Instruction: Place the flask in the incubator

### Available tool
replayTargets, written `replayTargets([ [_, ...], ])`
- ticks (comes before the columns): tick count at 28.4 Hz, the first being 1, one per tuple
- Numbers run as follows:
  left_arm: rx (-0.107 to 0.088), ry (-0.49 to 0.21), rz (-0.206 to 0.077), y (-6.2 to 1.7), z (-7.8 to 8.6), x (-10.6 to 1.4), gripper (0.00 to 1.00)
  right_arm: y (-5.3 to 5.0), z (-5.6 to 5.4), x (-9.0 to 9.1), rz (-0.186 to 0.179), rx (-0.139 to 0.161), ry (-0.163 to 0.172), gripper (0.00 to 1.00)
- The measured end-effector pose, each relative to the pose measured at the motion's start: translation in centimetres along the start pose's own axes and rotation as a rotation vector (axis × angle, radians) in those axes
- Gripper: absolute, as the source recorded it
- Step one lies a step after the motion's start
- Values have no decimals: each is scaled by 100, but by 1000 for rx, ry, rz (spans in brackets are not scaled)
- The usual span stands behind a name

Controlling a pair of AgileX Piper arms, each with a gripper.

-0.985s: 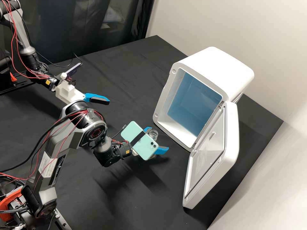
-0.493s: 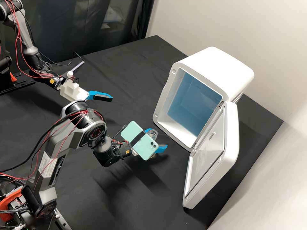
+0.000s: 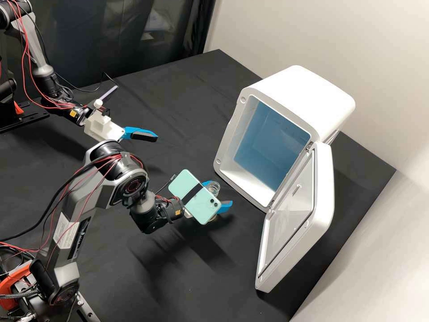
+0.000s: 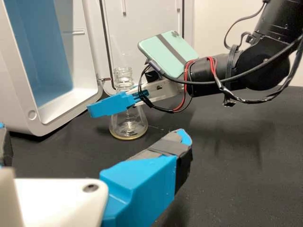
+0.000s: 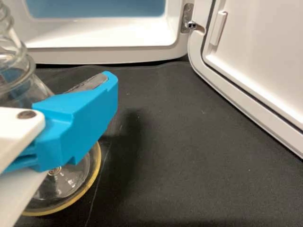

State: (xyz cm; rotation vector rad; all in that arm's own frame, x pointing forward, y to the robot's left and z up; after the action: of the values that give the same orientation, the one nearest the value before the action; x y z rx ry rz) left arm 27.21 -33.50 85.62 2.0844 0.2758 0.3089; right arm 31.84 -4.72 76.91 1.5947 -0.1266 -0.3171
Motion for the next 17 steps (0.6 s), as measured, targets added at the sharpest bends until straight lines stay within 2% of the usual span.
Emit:
replayTargets([
  [5,0,0,0,0,0,0,100,61,-62,-67,3,26,5,0],
  [9,0,0,0,0,0,0,100,208,-195,-147,44,53,56,0],
  [11,0,0,0,0,0,0,100,274,-259,-190,60,55,85,0],
  [13,0,0,0,0,0,0,100,365,-316,-255,88,77,109,0],
  [17,0,0,0,0,0,0,100,449,-370,-325,115,101,134,0],
])
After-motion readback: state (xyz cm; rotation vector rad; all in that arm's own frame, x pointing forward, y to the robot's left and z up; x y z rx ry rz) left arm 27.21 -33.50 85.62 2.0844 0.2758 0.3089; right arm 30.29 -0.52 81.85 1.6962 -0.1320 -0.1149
